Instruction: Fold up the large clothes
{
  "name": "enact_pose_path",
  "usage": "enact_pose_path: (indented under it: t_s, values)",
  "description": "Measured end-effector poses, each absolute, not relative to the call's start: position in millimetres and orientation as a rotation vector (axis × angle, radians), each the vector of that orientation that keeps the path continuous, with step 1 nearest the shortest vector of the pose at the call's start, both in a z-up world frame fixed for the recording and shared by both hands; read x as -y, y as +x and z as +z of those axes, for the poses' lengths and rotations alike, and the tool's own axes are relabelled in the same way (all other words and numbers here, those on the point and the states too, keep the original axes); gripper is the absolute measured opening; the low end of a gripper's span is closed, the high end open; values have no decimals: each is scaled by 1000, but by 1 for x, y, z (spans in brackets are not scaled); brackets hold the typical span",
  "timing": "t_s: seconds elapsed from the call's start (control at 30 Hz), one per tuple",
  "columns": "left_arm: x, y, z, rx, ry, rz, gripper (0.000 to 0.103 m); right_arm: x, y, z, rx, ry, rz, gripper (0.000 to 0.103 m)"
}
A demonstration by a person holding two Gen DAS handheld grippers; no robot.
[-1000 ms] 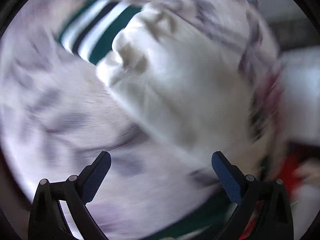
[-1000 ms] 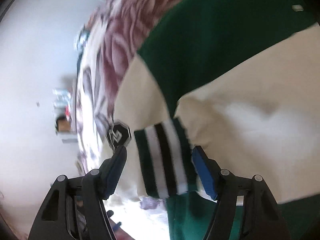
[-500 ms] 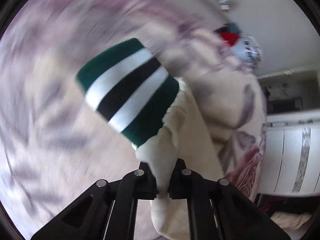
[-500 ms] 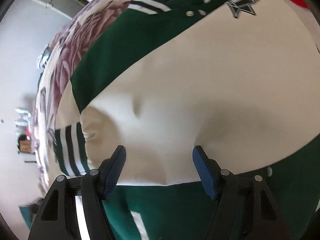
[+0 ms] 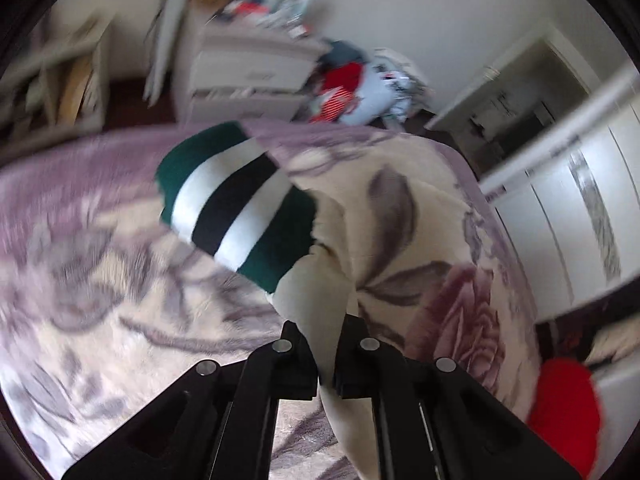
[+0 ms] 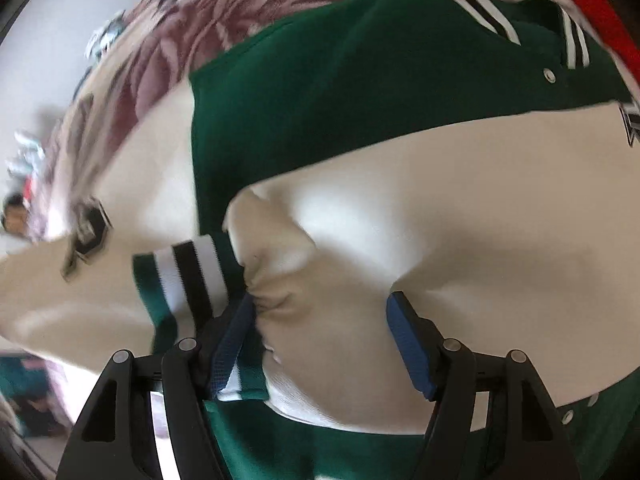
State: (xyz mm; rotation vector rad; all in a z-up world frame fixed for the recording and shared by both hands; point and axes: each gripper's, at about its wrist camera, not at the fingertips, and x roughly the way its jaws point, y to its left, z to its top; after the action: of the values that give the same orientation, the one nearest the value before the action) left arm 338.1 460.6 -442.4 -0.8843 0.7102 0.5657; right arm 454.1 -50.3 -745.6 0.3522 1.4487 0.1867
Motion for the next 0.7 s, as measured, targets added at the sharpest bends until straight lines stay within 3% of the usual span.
enact_pose_path:
  t_s: [0.3,0.7]
  values:
    - [-268,412,-370,-820,-452,235,3,218,407,-685,-1348,593,-30,72]
    - [103,454,-438,-1079,-157,-170,3,472,313,-677,-1244,676,-308,78]
